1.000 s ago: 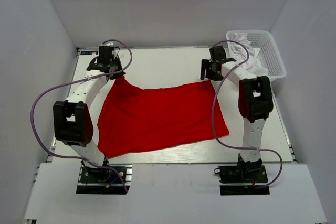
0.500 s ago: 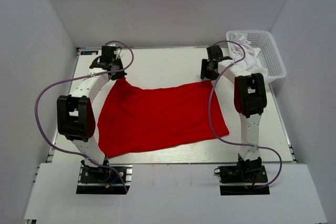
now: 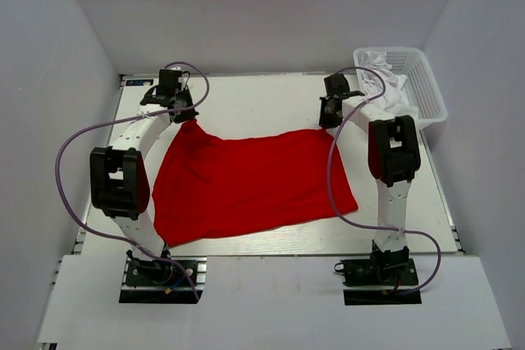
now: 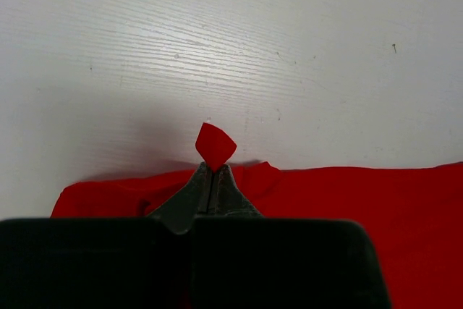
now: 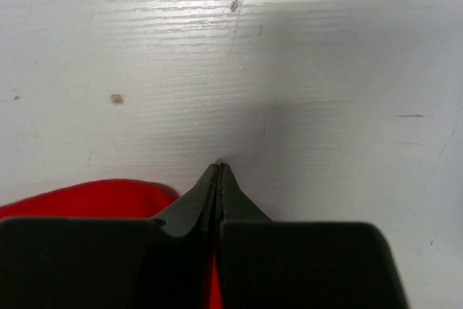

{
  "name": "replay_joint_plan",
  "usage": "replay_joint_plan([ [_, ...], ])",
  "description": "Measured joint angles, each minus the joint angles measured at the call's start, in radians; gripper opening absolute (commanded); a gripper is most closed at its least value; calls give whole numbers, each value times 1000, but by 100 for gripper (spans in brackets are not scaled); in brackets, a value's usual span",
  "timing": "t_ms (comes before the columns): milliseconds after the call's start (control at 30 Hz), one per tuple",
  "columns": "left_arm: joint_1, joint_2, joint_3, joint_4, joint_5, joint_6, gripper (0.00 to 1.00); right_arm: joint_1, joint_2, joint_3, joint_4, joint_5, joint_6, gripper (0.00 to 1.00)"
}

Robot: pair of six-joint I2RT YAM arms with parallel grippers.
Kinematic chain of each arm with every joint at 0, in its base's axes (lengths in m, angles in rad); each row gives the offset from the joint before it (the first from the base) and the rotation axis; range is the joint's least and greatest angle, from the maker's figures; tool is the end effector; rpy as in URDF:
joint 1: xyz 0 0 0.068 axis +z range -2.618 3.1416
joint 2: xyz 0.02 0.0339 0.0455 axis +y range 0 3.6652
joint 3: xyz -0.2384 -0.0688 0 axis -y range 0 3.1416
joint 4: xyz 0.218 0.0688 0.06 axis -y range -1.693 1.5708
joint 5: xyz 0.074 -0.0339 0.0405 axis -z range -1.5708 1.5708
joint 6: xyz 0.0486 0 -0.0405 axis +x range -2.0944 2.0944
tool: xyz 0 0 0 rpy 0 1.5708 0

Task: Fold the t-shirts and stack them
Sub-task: Grap the side of the flattened tshirt furthest away from the robot with both arms

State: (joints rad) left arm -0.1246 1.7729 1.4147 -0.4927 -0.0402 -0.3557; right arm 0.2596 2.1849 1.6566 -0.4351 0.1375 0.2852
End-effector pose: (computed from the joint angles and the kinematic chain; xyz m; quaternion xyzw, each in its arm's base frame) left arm 0.3712 -0.0445 0.2347 -0.1149 0.9287 -0.0655 0.3465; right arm 0.4324 0.1079 0.1500 0.0327 0.9516 0.0171 0.3050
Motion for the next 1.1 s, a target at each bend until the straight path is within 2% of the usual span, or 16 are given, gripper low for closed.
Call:
replay_joint_plan([
  [200,0,-28,-10,-8,0,-1,0,3,-128,-130,74,-61,-9,0],
  [500,-1,-288,-203,-35,1,-57,0,4,-360,-327,185,-103,-13,0],
  [533,-2,-320,-232,-42,1,-66,0,4,-370,-339,185,-100,-12,9],
  [567,-2,-348,-258,-44,4,-73,0,4,-372,-346,188,-94,-10,27],
  [600,-2,-372,-283,-49,8,-79,0,4,-371,-346,188,-85,-3,34],
  [733,-2,-414,-327,-58,19,-92,0,5,-320,-288,146,-42,-1,77],
  [800,-2,-415,-327,-56,26,-96,0,5,-271,-233,130,-29,8,90],
  [933,-2,-412,-327,-53,30,-98,0,5,-161,-130,97,-8,27,90],
  [1100,-2,-404,-327,-53,29,-98,0,10,-81,-105,57,-5,72,87],
])
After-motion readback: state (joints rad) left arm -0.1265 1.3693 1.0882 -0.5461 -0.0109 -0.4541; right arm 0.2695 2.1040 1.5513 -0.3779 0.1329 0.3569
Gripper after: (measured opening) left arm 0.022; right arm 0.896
